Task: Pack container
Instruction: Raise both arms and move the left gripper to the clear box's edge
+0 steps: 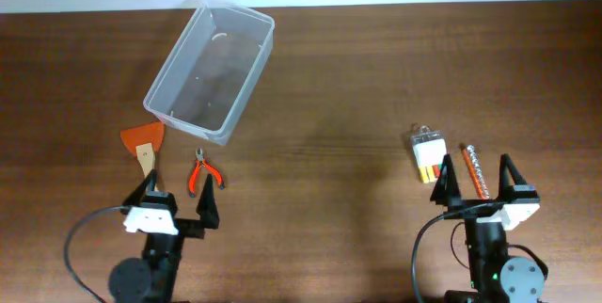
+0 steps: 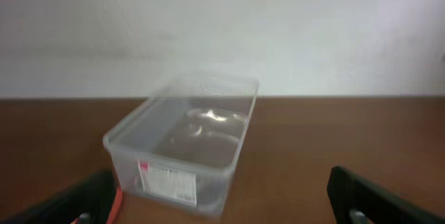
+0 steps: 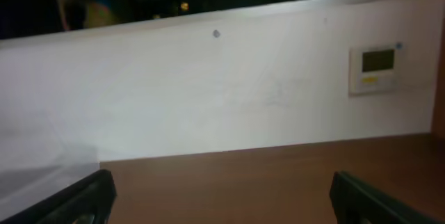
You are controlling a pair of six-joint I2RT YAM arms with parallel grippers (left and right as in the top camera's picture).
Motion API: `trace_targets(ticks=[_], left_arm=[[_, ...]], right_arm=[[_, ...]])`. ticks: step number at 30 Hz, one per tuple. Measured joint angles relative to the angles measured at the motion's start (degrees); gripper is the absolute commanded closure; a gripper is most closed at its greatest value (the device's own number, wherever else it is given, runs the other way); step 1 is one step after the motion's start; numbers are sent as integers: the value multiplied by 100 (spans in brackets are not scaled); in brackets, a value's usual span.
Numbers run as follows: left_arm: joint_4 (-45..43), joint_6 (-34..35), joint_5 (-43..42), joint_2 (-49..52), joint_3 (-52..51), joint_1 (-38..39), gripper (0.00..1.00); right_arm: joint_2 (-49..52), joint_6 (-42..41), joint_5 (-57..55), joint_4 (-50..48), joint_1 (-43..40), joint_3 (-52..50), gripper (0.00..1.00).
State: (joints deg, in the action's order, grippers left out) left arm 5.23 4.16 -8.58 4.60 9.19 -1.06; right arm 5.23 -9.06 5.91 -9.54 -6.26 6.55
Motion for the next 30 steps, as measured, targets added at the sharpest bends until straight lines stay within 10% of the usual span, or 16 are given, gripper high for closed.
trace_targets(ticks=[10, 19, 30], left_arm=[[1054, 94, -262, 3812, 4035, 0, 1], [3171, 79, -704, 7320, 8601, -2, 1], [4113, 81, -839, 8387, 9143, -2, 1]], right_arm=[[3169, -800, -81, -1248, 0, 1759, 1], [6443, -680, 1113, 2643, 0, 6065, 1], [8500, 737, 1711, 6203, -9, 9280, 1]])
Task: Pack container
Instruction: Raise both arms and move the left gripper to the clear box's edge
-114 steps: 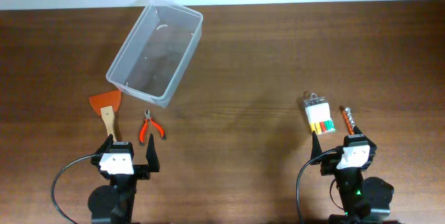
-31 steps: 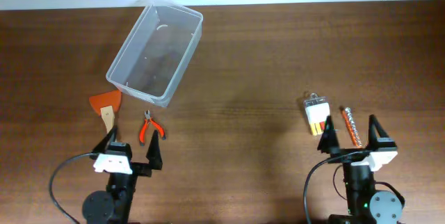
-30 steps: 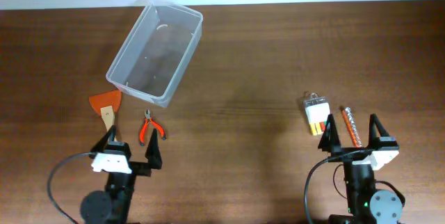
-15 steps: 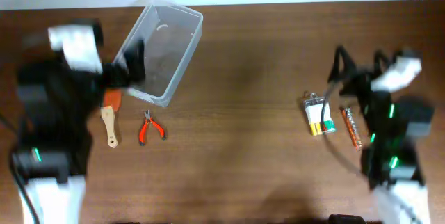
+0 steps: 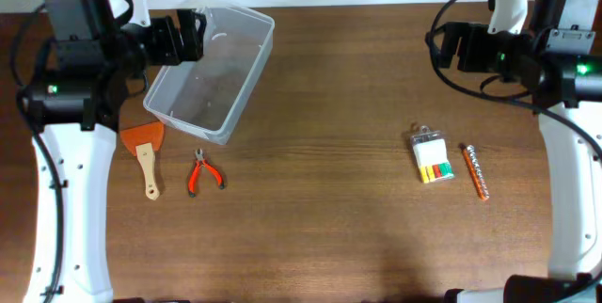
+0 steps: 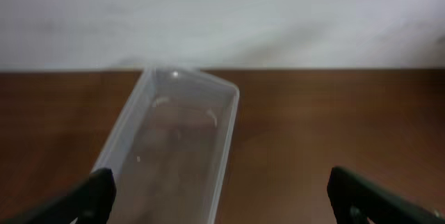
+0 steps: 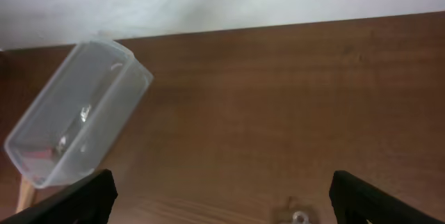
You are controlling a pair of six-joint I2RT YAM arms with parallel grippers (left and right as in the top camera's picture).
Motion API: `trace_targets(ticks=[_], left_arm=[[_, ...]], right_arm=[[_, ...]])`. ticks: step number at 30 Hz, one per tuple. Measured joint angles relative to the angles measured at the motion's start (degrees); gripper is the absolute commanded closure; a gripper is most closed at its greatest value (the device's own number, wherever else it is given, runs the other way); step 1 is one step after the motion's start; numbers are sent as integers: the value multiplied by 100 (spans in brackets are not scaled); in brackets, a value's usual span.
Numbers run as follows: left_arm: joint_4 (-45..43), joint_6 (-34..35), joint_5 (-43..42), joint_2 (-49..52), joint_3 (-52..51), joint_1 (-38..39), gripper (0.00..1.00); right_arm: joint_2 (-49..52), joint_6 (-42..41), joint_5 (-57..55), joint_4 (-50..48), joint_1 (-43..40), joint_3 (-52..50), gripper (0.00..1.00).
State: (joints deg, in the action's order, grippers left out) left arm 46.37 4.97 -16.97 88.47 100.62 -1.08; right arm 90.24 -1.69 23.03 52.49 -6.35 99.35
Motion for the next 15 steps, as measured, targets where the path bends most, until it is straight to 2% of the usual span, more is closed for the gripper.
trace_targets(ticks=[3, 6, 11, 15], left_arm=[[323, 20, 4, 39, 0, 0, 1], [785, 321, 267, 61, 9, 4, 1], [1436, 1499, 999, 328, 15, 7, 1], [1497, 2352, 1029, 811, 15, 4, 1]], right_arm=[[68, 138, -39, 190, -28, 31, 2], [98, 203, -66, 479, -52, 31, 1], [105, 374, -374, 863, -57, 31, 1], [125, 551, -841, 1130, -57, 35, 1]])
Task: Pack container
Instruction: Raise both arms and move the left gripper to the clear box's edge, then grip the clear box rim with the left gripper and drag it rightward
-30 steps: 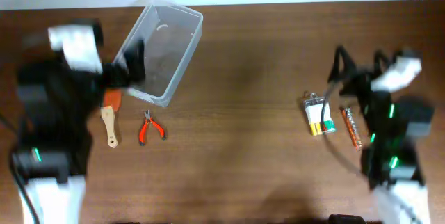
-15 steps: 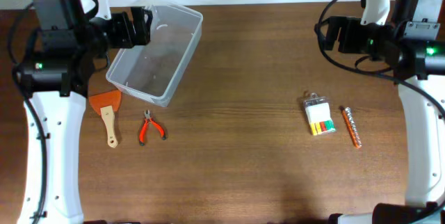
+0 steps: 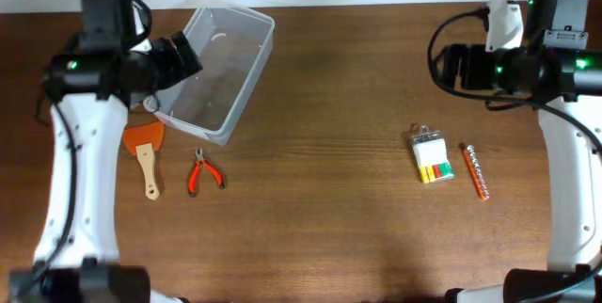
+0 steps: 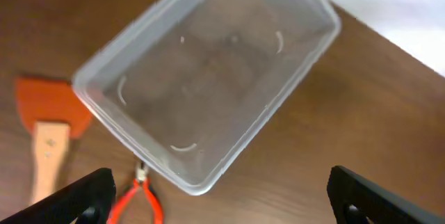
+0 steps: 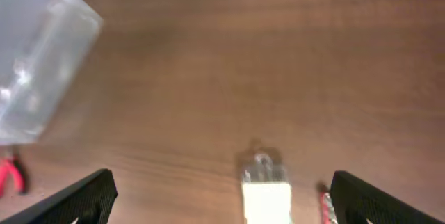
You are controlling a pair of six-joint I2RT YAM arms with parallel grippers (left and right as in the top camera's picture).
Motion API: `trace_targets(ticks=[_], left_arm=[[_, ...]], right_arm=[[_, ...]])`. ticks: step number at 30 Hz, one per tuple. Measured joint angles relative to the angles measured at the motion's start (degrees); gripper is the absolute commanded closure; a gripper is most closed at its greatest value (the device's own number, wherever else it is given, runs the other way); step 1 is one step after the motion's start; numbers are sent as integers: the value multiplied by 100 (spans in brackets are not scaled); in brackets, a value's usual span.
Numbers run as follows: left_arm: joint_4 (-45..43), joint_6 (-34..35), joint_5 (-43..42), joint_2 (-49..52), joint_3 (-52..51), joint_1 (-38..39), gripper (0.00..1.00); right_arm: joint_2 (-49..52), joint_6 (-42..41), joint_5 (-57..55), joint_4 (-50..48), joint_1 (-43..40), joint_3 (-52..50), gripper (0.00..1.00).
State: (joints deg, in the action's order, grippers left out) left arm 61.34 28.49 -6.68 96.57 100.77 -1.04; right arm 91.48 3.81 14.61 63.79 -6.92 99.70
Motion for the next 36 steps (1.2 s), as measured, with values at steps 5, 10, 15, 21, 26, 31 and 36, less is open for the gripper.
trace_targets(ticks=[5, 10, 15, 21, 26, 31, 36], left_arm=[[208, 684, -258, 715, 0, 2, 1], [424, 1012, -428, 1298, 0, 2, 1], [737, 1132, -533, 1423, 0, 2, 1], [1246, 1187, -656, 1423, 0, 2, 1], [1390, 1213, -667, 1423, 0, 2, 1], [1298, 1296, -544, 1423, 0, 2, 1], [1207, 1320, -380, 1427, 0, 2, 1]], right_arm=[[76, 105, -487, 232, 0, 11, 1], [175, 136, -739, 326, 0, 17, 1], [339, 140, -815, 310, 0, 17, 1], [916, 136, -824, 225, 20, 28, 1], [1488, 138, -863, 219, 105, 28, 1], [1674, 138, -863, 107, 210, 28, 1], [1674, 138, -863, -61, 227, 28, 1]])
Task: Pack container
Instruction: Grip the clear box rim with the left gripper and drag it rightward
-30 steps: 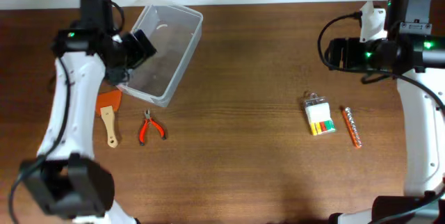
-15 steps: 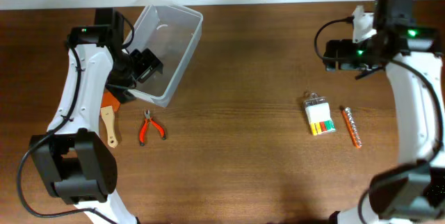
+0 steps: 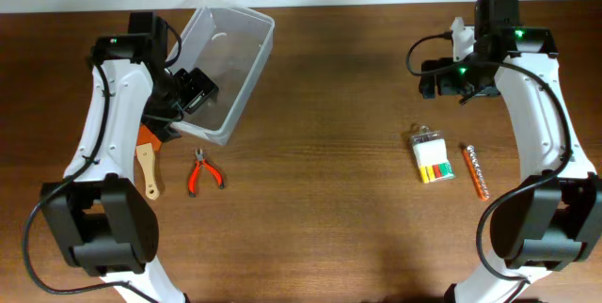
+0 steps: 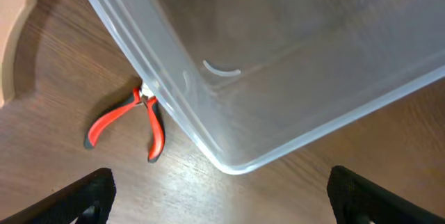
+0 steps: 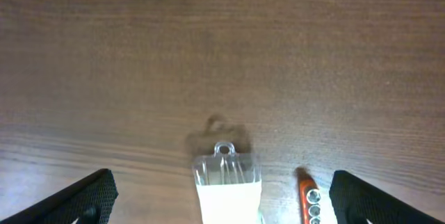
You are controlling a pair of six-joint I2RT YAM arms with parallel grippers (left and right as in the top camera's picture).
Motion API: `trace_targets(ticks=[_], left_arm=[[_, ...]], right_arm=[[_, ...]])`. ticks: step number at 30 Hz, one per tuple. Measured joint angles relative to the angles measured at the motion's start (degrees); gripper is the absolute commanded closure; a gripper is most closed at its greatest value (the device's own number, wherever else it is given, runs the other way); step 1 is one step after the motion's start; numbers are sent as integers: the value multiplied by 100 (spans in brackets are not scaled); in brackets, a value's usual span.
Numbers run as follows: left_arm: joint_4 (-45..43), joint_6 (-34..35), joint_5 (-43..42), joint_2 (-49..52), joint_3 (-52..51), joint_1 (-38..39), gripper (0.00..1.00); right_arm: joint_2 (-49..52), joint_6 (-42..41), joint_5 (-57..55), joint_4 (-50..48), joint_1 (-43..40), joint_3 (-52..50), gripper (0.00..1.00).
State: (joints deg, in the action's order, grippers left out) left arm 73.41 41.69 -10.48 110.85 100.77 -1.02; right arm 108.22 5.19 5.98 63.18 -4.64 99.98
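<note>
A clear plastic container (image 3: 212,72) lies empty at the back left of the table; its near corner (image 4: 236,161) fills the left wrist view. My left gripper (image 3: 193,91) hangs open over the container's near left end. Red-handled pliers (image 3: 201,173) (image 4: 132,123) and an orange scraper with a wooden handle (image 3: 146,157) lie just in front of it. On the right lie a blister pack with coloured contents (image 3: 429,156) (image 5: 228,182) and an orange socket holder (image 3: 475,172) (image 5: 311,200). My right gripper (image 3: 442,70) is open, behind and above the pack.
The white wall runs along the table's back edge (image 3: 376,4). Brown wood (image 3: 320,152) spans the stretch between the two groups of objects.
My left gripper has come down from beside the container's left wall to over its near end. My right gripper has moved left and lower, nearer the blister pack. Both stay open.
Both arms were folded low at the front edge, grippers open. Then they stood raised at the back, left beside the container, right above the far right. Then both tilted downward. Now each hangs lower over its own objects. Nothing on the table has moved.
</note>
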Motion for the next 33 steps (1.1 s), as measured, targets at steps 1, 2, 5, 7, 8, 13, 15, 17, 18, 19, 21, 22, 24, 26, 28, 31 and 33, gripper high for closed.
trace_targets(ticks=[1, 2, 5, 7, 8, 13, 15, 17, 18, 19, 21, 22, 24, 26, 28, 31, 33], left_arm=[[-17, 13, 2, 9, 0, 0, 1], [-31, 33, 9, 22, 0, 0, 1], [-122, 107, 35, 120, 0, 0, 1], [-210, 140, 46, 227, 0, 0, 1], [-254, 149, 46, 282, 0, 0, 1], [-341, 179, 46, 564, 0, 0, 1], [-341, 190, 46, 654, 0, 0, 1], [-352, 190, 46, 728, 0, 0, 0], [-367, 190, 46, 756, 0, 0, 4], [-387, 203, 46, 778, 0, 0, 8], [-407, 238, 44, 833, 0, 0, 14], [-409, 236, 46, 872, 0, 0, 17], [-409, 240, 50, 949, 0, -2, 21], [-411, 254, 63, 1034, 0, -2, 28], [-411, 267, 70, 1104, 0, -2, 41], [-413, 273, 90, 1132, 0, -2, 64], [-411, 278, 98, 1132, 0, -2, 69]], right_arm=[[0, 0, 0, -2, 0, 0, 1], [0, 2, 0, 0, 0, 0, 1], [0, 0, 0, 0, 0, 0, 1], [0, 0, 0, 0, 0, 0, 1], [0, 0, 0, 0, 0, 0, 1], [0, 0, 0, 4, 0, 0, 1], [0, 0, 0, 15, 0, 0, 1], [0, 0, 0, 44, 0, 0, 1], [0, 2, 0, 55, 0, 0, 1], [0, 0, 0, 68, 0, 0, 1], [0, -2, 0, 92, 0, 0, 1], [0, -2, 0, 105, 0, 0, 1], [0, 0, 0, 116, 0, 0, 1], [0, 2, 0, 151, 0, 0, 1], [0, 2, 0, 173, 0, 0, 1], [0, 2, 0, 195, 0, 0, 1], [0, 2, 2, 199, 0, 0, 1]])
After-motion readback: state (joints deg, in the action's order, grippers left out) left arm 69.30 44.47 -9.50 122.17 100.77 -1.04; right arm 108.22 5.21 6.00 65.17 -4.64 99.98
